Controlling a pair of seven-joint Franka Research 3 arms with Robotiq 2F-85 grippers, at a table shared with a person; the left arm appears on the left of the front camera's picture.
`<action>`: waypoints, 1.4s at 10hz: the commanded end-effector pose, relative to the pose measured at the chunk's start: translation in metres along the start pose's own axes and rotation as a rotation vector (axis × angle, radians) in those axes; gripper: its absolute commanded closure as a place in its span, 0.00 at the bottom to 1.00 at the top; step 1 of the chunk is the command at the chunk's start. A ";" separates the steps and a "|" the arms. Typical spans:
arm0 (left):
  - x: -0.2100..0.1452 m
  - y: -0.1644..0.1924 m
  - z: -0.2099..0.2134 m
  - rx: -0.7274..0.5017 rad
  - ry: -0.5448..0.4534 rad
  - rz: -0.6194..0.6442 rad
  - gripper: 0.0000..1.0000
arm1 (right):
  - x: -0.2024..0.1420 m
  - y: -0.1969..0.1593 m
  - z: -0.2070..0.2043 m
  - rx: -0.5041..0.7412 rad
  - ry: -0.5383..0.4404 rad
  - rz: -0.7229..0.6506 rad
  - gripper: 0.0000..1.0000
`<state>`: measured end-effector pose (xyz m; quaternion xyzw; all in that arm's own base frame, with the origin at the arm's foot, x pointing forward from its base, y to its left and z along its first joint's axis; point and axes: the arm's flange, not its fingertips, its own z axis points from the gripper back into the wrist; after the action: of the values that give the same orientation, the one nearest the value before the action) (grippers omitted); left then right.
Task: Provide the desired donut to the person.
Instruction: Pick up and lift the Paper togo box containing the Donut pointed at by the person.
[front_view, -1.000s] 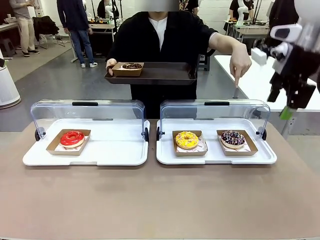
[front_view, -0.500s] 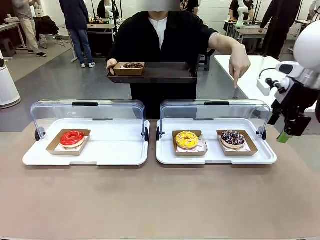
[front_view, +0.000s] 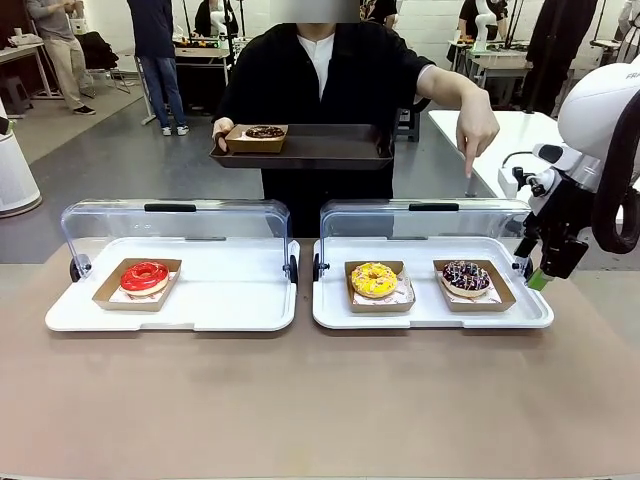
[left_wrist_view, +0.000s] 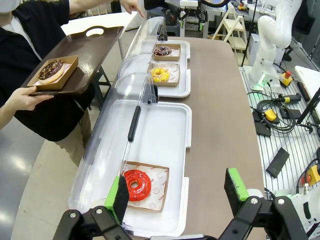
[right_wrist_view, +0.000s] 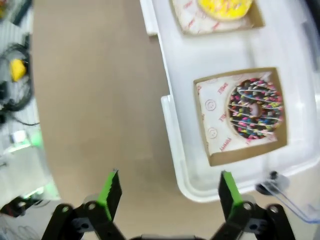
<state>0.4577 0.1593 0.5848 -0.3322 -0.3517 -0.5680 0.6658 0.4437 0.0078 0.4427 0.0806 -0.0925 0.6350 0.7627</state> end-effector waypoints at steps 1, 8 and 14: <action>0.000 -0.001 0.000 0.000 -0.004 -0.003 0.00 | -0.001 0.003 0.004 -0.010 0.023 0.018 0.00; 0.000 -0.001 0.000 0.000 -0.004 -0.003 0.00 | -0.014 -0.018 -0.041 -0.035 0.025 0.080 0.00; 0.000 -0.001 0.000 0.000 -0.004 -0.003 0.00 | -0.015 -0.050 -0.096 -0.038 0.095 0.100 0.00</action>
<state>0.4579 0.1595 0.5847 -0.3321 -0.3516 -0.5679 0.6659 0.4836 0.0101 0.3480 0.0429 -0.0724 0.6635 0.7435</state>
